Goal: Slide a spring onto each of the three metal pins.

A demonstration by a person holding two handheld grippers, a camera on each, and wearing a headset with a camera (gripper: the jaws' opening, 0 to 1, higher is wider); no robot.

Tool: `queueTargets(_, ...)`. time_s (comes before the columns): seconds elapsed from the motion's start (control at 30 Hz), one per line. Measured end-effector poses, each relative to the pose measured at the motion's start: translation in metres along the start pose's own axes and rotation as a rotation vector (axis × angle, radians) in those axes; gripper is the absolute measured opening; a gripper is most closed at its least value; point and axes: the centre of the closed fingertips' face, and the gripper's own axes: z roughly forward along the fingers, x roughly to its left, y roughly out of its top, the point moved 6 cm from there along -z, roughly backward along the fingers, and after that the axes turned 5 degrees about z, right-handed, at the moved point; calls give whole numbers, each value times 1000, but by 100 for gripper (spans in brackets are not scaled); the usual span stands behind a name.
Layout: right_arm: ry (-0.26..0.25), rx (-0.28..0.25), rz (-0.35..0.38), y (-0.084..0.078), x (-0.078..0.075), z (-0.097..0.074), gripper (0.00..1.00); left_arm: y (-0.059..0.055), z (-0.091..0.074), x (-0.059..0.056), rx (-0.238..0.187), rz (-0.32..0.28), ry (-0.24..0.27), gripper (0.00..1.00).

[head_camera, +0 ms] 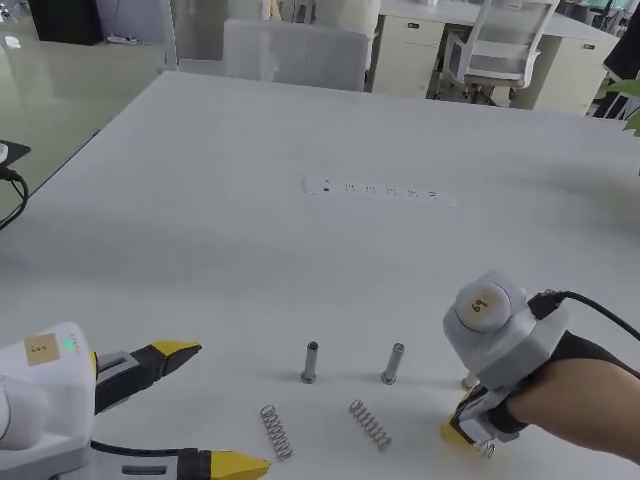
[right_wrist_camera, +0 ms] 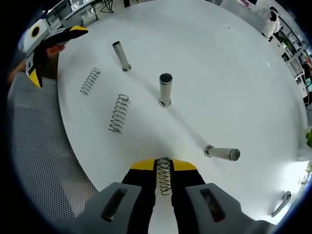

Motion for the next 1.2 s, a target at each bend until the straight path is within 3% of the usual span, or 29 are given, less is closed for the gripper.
queueTargets(0.13,-18,1,-5,0,3,0,8,3,0,0,-8,1,4,83)
queueTargets(0.27,-35,-20,39,-2,3,-1,8,5,0,0,-8,4,4,83)
queueTargets(0.47,-32,-92,79,-7,3,-2,7,15,-3,-3,-15,31,-1,83)
queueTargets(0.6,-36,-125,87,-7,6,-5,7,16,-4,-1,-27,19,3,82)
queueTargets(0.67,-33,-173,101,-4,8,-11,7,16,-4,-2,-28,17,-3,82)
queueTargets(0.93,-28,-275,150,-5,7,-29,7,25,-4,-6,-47,35,-10,82)
queueTargets(1.07,-4,-376,185,-2,11,-45,7,25,-3,-7,-45,35,-15,81)
queueTargets(1.2,-4,-433,191,0,15,-56,7,29,-1,-9,-63,36,-22,80)
